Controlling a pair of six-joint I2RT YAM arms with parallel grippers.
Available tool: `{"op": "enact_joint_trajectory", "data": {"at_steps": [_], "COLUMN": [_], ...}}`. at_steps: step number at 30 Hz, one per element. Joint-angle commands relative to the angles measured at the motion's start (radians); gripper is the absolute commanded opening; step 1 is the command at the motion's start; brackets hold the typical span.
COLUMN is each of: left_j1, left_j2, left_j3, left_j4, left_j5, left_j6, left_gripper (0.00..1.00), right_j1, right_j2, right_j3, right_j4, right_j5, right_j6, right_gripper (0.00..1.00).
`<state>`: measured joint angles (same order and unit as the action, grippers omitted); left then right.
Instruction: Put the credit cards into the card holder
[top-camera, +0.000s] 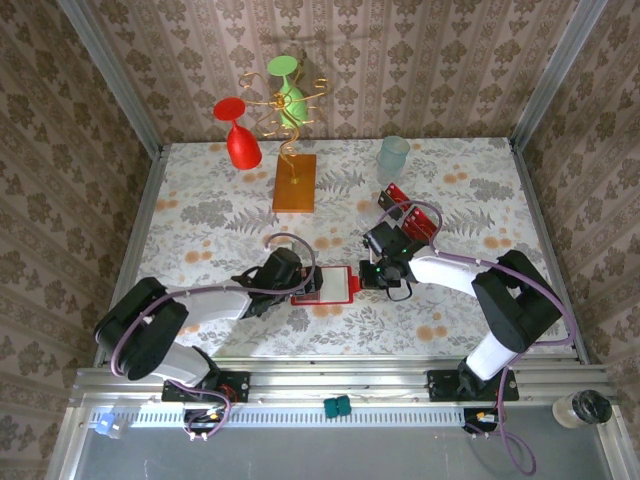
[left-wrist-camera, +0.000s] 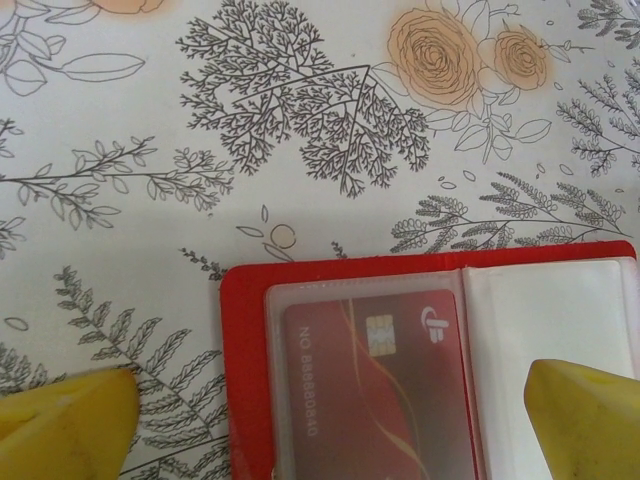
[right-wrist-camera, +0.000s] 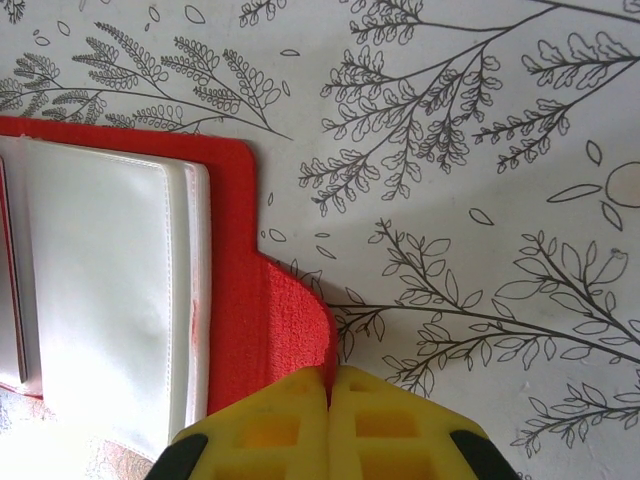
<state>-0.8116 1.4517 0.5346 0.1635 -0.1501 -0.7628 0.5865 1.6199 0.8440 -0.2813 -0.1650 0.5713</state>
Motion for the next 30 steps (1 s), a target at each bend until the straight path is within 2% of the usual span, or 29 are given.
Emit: {"op": "enact_joint_trajectory", "data": {"at_steps": [1, 11, 22, 30], "left_j1": [-0.020, -0.055, -0.093, -0.155], "left_j2": [0.033, 0.037, -0.065, -0.001], "left_j3": [0.034, 0.054, 0.076, 0.150], "left_j4": [0.059, 0.057, 0.044, 0.112], "left_j5": [0.052, 0.039, 0.018, 0.049], "left_j6": [-0.009, -0.024, -0.033, -0.054], "left_gripper": [1.00, 1.00, 1.00, 1.00], "right_j1": [-0.004, -0.004, -0.004, -0.004], "right_j2": [-0.005, 0.008, 0.021, 0.029], "right_j3": [-0.014, -0.022, -0.037, -0.040], "right_j4": [0.013, 0.040, 0.072, 0.085], "right_j5": [-0.025, -0.047, -0.063, -0.070], "right_j6": [-0.003, 0.010, 0.022, 0.029], "right_gripper": [0.00, 0.00, 0.00, 0.00]}}
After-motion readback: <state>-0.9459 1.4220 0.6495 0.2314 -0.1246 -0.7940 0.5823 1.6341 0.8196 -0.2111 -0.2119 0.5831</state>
